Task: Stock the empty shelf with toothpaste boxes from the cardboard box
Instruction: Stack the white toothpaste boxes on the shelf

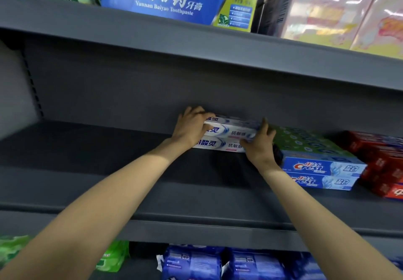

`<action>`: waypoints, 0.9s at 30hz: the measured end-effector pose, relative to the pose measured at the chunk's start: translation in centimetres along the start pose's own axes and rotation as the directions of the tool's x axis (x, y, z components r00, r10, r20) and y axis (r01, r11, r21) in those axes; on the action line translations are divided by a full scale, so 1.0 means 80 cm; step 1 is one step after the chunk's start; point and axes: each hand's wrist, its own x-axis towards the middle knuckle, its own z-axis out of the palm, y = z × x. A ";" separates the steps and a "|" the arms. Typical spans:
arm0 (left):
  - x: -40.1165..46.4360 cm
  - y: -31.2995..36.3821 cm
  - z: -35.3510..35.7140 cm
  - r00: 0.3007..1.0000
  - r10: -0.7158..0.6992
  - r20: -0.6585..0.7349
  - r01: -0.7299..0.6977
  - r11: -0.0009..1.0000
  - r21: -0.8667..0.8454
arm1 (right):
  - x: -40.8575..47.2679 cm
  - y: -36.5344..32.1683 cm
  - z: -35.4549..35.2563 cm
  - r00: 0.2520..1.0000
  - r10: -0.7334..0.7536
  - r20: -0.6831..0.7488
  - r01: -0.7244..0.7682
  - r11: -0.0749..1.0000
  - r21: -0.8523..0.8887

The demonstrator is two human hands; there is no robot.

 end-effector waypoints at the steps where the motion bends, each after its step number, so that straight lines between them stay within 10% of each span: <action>1: 0.001 0.002 0.003 1.000 0.004 -0.008 -0.004 1.000 0.007 | 0.002 0.000 0.001 0.999 -0.029 0.015 0.029 1.000 -0.011; 12: 0.002 0.019 0.011 1.000 0.017 0.013 -0.019 0.981 0.191 | -0.002 0.003 0.004 0.978 -0.087 0.189 0.142 0.943 -0.300; 27: -0.141 0.042 -0.071 1.000 -0.023 -0.017 0.024 0.994 0.102 | -0.147 -0.066 -0.010 0.941 -0.246 0.234 0.295 0.933 -0.206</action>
